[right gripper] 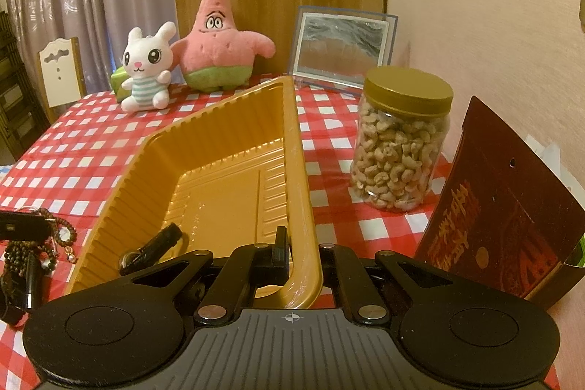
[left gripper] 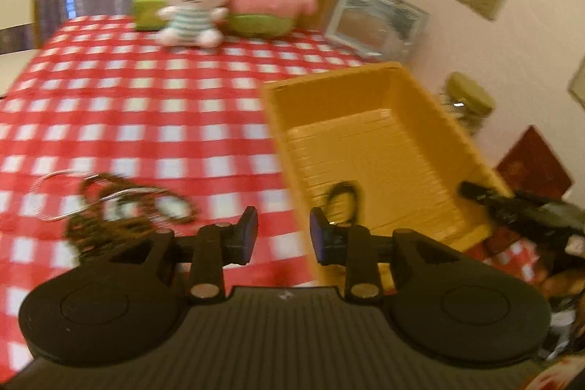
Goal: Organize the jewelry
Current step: 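Lower the bead bracelet into the tray beside the watch and release, then grasp a black bangle from the pile with the left tool and lift it over the tray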
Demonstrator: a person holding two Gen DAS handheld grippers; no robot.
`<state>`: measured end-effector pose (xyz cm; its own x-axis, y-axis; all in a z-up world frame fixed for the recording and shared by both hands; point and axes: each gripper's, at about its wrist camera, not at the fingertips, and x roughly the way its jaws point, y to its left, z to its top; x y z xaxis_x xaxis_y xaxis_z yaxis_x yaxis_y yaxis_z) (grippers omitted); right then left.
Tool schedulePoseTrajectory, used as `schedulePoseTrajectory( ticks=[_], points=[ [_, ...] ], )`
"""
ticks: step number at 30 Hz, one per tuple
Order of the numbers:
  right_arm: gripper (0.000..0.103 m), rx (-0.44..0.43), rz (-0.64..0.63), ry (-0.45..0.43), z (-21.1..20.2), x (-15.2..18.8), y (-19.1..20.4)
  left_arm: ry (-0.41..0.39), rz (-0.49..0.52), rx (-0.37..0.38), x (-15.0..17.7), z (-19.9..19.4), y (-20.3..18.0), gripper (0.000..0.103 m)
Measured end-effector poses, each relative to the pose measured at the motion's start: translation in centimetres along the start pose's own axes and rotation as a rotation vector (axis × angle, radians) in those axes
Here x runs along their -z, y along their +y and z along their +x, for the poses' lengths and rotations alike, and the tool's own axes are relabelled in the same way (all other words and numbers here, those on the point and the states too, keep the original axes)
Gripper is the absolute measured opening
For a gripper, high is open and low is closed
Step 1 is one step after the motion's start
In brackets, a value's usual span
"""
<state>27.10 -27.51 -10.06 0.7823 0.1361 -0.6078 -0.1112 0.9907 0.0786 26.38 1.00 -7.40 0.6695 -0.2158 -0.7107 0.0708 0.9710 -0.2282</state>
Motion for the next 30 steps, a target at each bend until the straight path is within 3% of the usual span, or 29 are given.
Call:
schedulePoseTrajectory(
  ticks=[7,17,30],
  points=[
    [0.004,-0.002,0.002,0.005,0.2,0.0,-0.2,0.044,-0.021,-0.128,1.6,0.1,3.8,0.027],
    [0.004,0.014,-0.012,-0.008,0.6,0.0,0.1,0.062,0.049,-0.134,2.4,3.3,2.5,0.026],
    [0.005,0.007,-0.027,-0.017,2.1,-0.7,0.6,0.115,0.066,-0.179,2.5,7.6,2.4,0.018]
  ],
)
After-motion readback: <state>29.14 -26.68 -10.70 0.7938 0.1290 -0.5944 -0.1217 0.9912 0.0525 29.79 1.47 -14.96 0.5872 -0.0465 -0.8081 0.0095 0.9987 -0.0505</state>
